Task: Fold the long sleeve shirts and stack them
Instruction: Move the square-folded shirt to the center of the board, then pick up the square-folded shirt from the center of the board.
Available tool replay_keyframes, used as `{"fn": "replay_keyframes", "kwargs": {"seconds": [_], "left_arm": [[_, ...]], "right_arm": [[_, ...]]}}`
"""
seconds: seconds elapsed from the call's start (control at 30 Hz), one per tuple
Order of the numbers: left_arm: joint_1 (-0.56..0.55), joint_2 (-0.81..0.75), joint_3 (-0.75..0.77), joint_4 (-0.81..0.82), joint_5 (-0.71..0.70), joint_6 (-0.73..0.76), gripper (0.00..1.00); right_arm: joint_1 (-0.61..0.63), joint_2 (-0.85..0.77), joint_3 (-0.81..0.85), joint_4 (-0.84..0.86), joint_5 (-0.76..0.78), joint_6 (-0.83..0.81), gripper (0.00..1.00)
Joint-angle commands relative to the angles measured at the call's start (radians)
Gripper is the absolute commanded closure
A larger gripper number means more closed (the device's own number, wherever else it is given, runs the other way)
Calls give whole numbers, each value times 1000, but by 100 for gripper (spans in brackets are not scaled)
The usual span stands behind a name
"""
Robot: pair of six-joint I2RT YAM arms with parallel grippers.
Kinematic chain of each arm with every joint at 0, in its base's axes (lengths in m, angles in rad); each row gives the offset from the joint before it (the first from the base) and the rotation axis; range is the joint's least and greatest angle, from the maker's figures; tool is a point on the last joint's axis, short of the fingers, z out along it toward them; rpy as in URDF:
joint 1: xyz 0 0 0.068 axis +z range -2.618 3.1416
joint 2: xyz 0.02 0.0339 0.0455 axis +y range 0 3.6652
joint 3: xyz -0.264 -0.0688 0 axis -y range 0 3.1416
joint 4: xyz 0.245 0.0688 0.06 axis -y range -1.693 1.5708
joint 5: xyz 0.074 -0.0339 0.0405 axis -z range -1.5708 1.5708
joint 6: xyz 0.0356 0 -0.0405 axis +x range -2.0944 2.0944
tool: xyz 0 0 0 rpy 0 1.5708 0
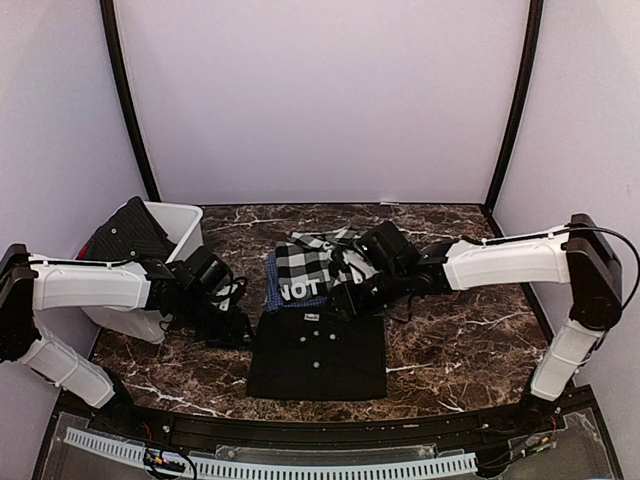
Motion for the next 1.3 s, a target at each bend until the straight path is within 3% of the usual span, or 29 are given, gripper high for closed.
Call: {"fn": "replay_keyframes", "kwargs": {"seconds": [0.0,0.37,0.77,0.97,1.07,1.27], "left_arm": [[2,1,-49,69,88,-15,49],[-39,69,-78,117,70,-38,45],[-113,166,-67,173,-21,-104,46],[-128,187,-70,229,5,-130,60],[-142,180,-67,232,-5,-135,73],[-167,139,-45,222,-28,-127,99]], "right_arm": [[-2,-127,-181,40,83,136,39],[-2,-248,-423,30,178,306,38],[26,-174,-409,47,193,315,44],[50,-137,-393,49,191,325,58],[55,-131,-389,49,194,325,66],[61,-148,-356,41,206,309,92]]}}
